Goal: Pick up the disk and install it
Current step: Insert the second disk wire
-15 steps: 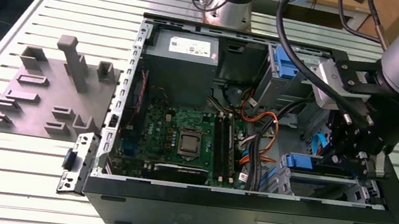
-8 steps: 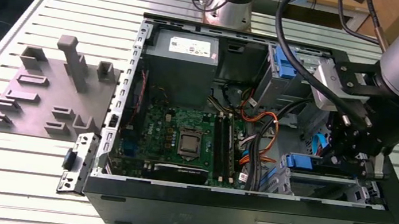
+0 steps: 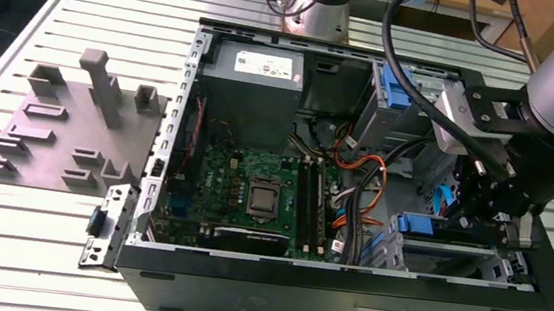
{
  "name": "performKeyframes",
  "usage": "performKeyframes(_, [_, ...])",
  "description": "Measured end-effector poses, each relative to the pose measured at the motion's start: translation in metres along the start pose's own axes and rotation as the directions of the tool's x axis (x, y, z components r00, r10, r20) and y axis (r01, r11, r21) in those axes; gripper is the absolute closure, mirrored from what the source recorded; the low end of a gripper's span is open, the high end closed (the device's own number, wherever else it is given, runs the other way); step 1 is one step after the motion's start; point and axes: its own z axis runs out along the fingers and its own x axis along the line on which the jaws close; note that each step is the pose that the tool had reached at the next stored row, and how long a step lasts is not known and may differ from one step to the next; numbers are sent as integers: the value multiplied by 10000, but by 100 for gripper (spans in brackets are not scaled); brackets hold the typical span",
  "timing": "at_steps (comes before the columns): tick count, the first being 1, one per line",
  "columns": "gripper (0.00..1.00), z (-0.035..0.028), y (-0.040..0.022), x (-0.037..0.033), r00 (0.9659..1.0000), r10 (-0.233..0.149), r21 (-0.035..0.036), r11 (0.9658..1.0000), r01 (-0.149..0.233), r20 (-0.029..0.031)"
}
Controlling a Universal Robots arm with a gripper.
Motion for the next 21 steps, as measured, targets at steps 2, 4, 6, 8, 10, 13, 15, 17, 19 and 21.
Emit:
performKeyframes(2, [84,-11,-1,-1,10000,0,0,10000,0,4])
performKeyframes(4, [84,-26,-3,-1,10000,0,0,10000,0,5])
performKeyframes(6, [84,-37,-4,-1,10000,1,0,10000,-1,15])
performKeyframes(8, [84,-38,-4,0,10000,8,0,10000,-8,65])
performKeyframes(10, [84,-38,-4,9,9998,24,2,10000,-25,218])
performKeyframes(13, [84,-36,-3,32,9996,33,2,10000,-33,285])
performKeyframes(15, [84,-34,-3,43,9996,34,1,10000,-34,288])
performKeyframes(17, [84,-31,-3,46,9995,36,2,10000,-36,309])
performKeyframes(19, [84,-27,-2,48,9994,41,2,10000,-41,350])
performKeyframes(21, [84,-22,-2,51,9993,43,2,10000,-44,360])
